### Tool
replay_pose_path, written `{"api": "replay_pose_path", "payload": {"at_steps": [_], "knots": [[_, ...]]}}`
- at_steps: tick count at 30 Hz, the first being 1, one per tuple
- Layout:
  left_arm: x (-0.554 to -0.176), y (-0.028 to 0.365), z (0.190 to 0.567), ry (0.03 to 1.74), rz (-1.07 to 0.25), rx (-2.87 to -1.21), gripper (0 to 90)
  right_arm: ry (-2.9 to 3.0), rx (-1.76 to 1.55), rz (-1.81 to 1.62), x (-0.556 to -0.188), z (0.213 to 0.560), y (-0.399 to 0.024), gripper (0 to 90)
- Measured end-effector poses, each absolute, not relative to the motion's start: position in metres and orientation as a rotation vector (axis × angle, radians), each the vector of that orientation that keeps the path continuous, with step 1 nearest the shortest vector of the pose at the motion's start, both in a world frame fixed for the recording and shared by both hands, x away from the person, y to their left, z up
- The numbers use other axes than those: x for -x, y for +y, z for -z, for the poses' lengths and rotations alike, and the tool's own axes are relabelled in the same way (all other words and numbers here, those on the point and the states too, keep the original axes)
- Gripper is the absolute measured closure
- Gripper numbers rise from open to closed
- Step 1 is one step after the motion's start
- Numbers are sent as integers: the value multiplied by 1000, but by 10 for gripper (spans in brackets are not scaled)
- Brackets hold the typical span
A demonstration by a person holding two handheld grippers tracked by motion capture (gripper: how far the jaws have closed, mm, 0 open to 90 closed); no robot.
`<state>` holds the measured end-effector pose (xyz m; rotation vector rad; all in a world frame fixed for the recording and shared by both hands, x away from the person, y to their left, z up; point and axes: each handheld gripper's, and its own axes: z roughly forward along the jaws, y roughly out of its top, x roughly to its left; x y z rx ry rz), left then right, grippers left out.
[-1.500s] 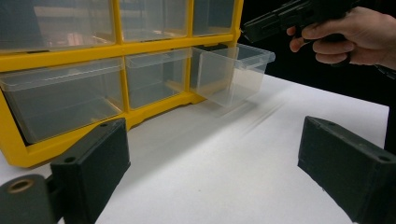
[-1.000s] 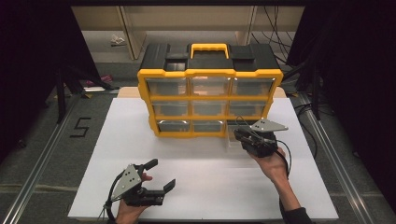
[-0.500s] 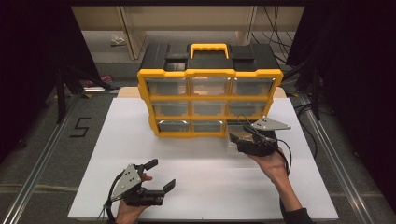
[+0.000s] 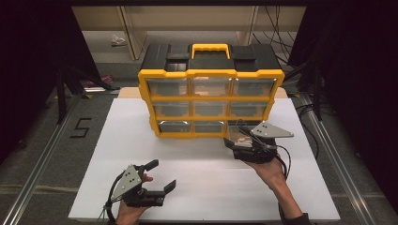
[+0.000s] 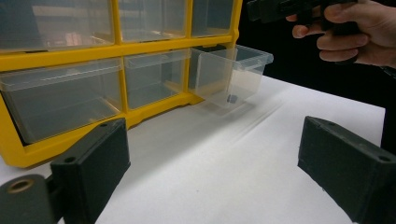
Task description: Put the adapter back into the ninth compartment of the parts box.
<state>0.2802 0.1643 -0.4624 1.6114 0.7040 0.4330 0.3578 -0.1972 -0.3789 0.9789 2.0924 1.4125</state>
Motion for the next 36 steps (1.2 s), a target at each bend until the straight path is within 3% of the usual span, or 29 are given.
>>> {"api": "replay_pose_path", "payload": {"at_steps": [36], "knots": [[-280,165,462,705,-429,-1607,84,2097,-885,-1546,-329,385,-189,213]]}}
